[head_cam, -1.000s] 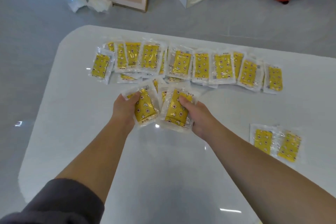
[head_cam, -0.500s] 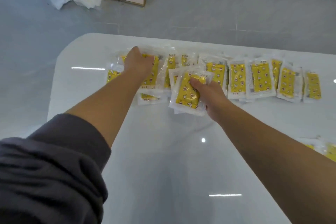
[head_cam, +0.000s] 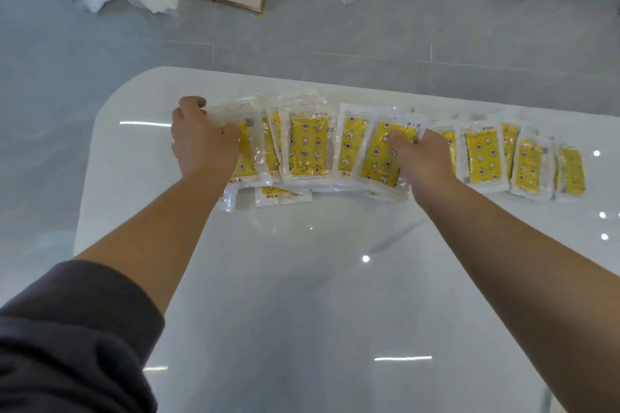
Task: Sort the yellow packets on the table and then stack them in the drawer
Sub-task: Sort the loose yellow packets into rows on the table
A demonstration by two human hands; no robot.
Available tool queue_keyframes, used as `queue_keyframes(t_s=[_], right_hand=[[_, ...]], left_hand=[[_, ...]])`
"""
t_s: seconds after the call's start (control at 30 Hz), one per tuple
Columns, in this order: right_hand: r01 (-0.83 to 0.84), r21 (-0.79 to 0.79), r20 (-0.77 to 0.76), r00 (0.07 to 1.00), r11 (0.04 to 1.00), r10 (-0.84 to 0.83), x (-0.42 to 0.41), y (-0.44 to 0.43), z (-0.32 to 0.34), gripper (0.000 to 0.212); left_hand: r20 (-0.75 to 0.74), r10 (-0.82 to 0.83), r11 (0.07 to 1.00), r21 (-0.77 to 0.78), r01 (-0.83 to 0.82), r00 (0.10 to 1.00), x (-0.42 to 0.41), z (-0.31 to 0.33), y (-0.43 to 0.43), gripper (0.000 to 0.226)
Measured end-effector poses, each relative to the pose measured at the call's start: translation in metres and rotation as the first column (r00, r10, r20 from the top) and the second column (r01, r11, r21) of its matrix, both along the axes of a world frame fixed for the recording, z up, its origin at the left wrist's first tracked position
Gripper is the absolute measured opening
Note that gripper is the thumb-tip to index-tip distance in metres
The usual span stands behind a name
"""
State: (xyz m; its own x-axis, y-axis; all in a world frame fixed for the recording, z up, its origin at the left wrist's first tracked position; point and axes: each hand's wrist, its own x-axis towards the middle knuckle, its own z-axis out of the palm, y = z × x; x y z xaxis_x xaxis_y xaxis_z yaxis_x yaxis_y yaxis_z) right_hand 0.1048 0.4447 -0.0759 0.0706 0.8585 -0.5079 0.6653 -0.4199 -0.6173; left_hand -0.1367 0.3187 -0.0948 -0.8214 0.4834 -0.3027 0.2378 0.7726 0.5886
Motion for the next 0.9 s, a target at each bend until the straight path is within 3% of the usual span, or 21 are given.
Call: queue_keyframes(t_s=[0.13,0.3,0.37,0.43,0.6,0.73,0.9], right_hand=[[-0.003,0.092,0.043,0.999,0.996,-0.001,0.025,0.016,0.006,0.033],[-0.023,0.126,0.112,0.994,0.992,0.009,0.061,0.035,0.012,0.019],[-0.032,0.142,0.125,0.992,0.989,0.014,0.071,0.034,0.016,0.043],[-0.063,0.183,0.133,0.990,0.981,0.039,0.086,0.028,0.021,0.048],[-0.232,0.166,0.070,0.972,0.958,0.224,0.161,-0.010,0.018,0.027],[-0.375,0.106,0.089,0.926,0.921,0.367,0.247,-0.038,0.007,0.024],[-0.390,0.042,0.159,0.912,0.920,0.379,0.362,-0.054,0.011,0.025]], left_hand=[[-0.109,-0.058,0.998,-0.004,0.058,0.992,0.018,0.004,-0.006,0.053],[-0.160,-0.216,0.968,0.091,0.232,0.963,0.067,0.019,-0.004,0.044],[-0.161,-0.293,0.944,0.106,0.311,0.942,0.099,0.024,-0.005,0.042],[-0.152,-0.352,0.922,0.115,0.370,0.924,0.133,0.028,-0.008,0.038],[-0.038,-0.390,0.911,0.129,0.392,0.920,0.229,0.033,-0.024,0.023],[0.107,-0.342,0.940,0.058,0.337,0.934,0.314,0.029,-0.046,0.019],[0.267,-0.311,0.941,-0.052,0.336,0.912,0.416,0.031,-0.059,0.014]])
